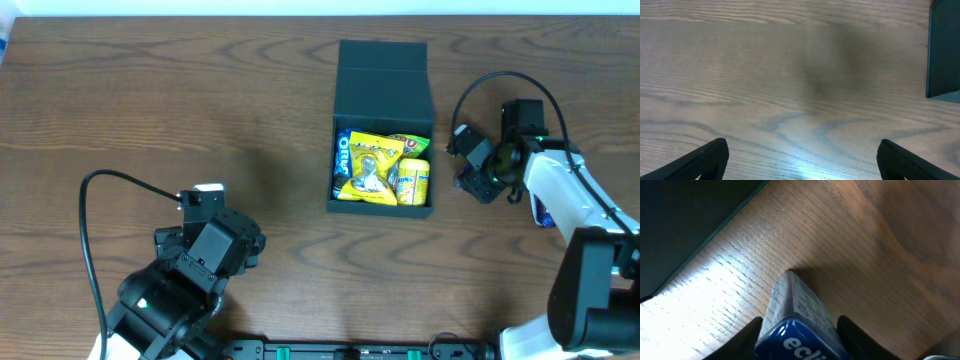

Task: Pack container
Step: 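Lower the right gripper onto the blue Eclipse tin and grasp it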

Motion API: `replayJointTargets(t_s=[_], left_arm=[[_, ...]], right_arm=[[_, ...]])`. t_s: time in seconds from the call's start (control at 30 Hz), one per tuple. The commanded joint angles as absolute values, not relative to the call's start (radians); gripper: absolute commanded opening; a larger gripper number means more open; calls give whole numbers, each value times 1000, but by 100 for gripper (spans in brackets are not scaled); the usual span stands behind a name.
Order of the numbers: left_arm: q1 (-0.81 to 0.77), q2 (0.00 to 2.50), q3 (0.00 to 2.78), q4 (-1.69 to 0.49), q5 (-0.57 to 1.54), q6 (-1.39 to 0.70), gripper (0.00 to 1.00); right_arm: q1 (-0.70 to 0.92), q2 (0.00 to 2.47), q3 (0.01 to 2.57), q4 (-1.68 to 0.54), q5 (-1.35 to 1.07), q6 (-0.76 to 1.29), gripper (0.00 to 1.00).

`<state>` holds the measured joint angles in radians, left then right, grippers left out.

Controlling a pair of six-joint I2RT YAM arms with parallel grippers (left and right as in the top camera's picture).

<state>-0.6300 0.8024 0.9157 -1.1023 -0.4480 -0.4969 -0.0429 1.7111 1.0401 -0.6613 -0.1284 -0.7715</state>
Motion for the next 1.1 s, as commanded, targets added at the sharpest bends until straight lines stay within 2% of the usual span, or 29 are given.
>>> replayJointTargets(t_s=[0.0,0.37,0.63,0.7,0.73,0.77,0.9,1.07], left_arm=[[-626,801,913,-1106,-452,-493,95],[-626,801,913,-1106,-452,-493,95],[-626,801,913,-1106,-451,-493,95],[-626,801,913,-1106,-452,-493,95],[-626,801,913,-1106,-452,-493,95],[-626,801,913,-1106,-451,-493,95],[-626,801,913,-1106,-452,-493,95],[-626,801,913,-1106,-451,-493,95]], right_arm=[[-59,1721,1038,-661,-128,-775,43],[-60,1721,1038,-661,-128,-776,33],[-60,1721,1038,-654,-128,-775,30],[-60,1721,1038,-649,-129,-775,39],[-60,1721,1038,-644,-135,-775,47],[-60,1721,1038,-640,-140,-775,49],[-60,1721,1038,-621,-161,-772,67],[-60,1721,1038,-605,-195,-772,69]])
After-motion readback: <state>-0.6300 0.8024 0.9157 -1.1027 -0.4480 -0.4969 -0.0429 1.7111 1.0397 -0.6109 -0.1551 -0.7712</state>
